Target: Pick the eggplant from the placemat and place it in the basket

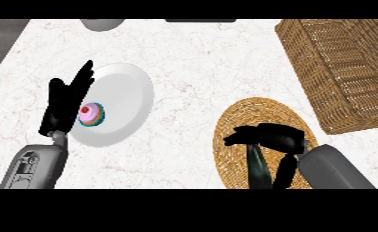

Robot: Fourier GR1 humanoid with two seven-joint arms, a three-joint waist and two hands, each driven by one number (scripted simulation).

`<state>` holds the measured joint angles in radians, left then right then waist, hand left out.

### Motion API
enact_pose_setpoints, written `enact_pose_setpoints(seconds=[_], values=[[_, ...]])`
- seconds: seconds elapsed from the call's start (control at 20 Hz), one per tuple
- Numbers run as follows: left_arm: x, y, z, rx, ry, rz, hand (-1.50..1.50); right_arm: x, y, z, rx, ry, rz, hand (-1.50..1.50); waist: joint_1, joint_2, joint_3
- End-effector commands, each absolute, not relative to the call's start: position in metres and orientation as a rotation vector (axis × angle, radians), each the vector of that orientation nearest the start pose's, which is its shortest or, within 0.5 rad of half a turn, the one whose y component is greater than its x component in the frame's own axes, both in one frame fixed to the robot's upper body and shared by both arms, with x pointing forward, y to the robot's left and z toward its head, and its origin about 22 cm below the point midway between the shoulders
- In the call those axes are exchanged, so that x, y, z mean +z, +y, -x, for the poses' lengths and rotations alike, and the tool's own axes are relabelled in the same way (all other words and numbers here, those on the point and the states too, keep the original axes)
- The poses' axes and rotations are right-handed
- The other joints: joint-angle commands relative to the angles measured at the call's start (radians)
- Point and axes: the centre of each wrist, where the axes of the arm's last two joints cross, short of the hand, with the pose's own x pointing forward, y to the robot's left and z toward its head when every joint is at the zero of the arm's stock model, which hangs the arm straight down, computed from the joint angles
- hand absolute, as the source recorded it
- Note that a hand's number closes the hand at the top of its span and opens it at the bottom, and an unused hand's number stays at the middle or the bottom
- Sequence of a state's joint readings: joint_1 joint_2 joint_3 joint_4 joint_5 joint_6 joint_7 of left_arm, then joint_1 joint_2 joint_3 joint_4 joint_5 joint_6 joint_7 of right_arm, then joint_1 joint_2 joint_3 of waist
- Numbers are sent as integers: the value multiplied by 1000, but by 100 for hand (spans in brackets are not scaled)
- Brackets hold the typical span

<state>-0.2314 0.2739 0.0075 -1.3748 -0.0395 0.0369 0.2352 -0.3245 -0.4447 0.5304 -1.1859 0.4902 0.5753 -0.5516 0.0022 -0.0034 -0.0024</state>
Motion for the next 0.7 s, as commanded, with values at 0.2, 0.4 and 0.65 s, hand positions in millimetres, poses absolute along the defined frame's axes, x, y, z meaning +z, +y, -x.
enact_pose_setpoints(seconds=[0.2, 0.4, 0.65], values=[[39, 275, -299, -217, -1350, -264, 0, -35, -215, -280, 1664, -1452, -438, 150, 1, 3, 3], [36, 282, -297, -202, -1349, -289, 0, -32, -219, -285, 1697, -1504, -403, 150, 0, 3, 3], [39, 287, -300, -223, -1360, -247, 0, -11, -223, -323, 1639, -1434, 50, 150, 8, 5, 2]])
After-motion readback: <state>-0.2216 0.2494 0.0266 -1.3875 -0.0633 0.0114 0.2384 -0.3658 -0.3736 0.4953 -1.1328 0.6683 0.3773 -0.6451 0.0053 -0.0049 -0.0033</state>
